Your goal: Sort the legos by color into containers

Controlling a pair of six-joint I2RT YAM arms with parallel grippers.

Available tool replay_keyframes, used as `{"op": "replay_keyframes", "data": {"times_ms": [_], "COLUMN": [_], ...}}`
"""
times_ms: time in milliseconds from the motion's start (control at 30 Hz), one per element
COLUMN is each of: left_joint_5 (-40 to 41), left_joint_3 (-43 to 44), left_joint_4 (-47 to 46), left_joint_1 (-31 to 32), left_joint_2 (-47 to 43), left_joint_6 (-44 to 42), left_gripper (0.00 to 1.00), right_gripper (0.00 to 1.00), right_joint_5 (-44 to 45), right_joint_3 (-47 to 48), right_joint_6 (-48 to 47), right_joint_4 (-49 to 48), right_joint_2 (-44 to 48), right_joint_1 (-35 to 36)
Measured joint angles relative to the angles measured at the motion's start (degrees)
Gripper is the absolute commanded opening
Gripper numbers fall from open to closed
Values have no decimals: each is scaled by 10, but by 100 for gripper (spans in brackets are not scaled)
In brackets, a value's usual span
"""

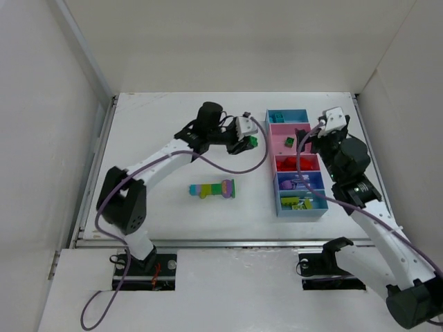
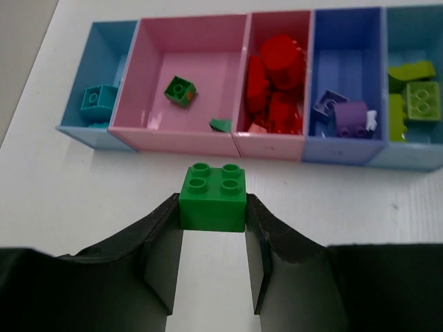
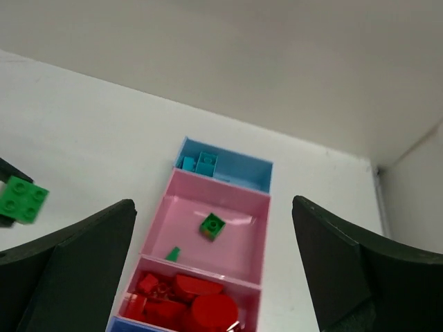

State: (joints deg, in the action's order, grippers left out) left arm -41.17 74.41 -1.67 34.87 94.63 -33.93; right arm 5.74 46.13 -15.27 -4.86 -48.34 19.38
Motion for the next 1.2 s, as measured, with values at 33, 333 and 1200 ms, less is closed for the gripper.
{"op": "replay_keyframes", "data": {"times_ms": [33, 333, 1200], "left_joint_5": [3, 48, 112], "left_joint_3": [30, 209, 266], "left_joint_4": [1, -89, -87], "left_joint_1": [5, 39, 49], "left_joint_2": [31, 263, 242], "left_joint_6": [9, 52, 23], "left_gripper": [0, 3, 85], "right_gripper": [99, 99, 99], "right_joint_5": [17, 95, 71], "right_joint_3": [0, 10, 52], "right_joint_6": [31, 197, 168], "right_joint_4": [-3, -1, 17], "right_joint_2": [-16, -71, -63], "right_joint_1": [-4, -21, -28]}}
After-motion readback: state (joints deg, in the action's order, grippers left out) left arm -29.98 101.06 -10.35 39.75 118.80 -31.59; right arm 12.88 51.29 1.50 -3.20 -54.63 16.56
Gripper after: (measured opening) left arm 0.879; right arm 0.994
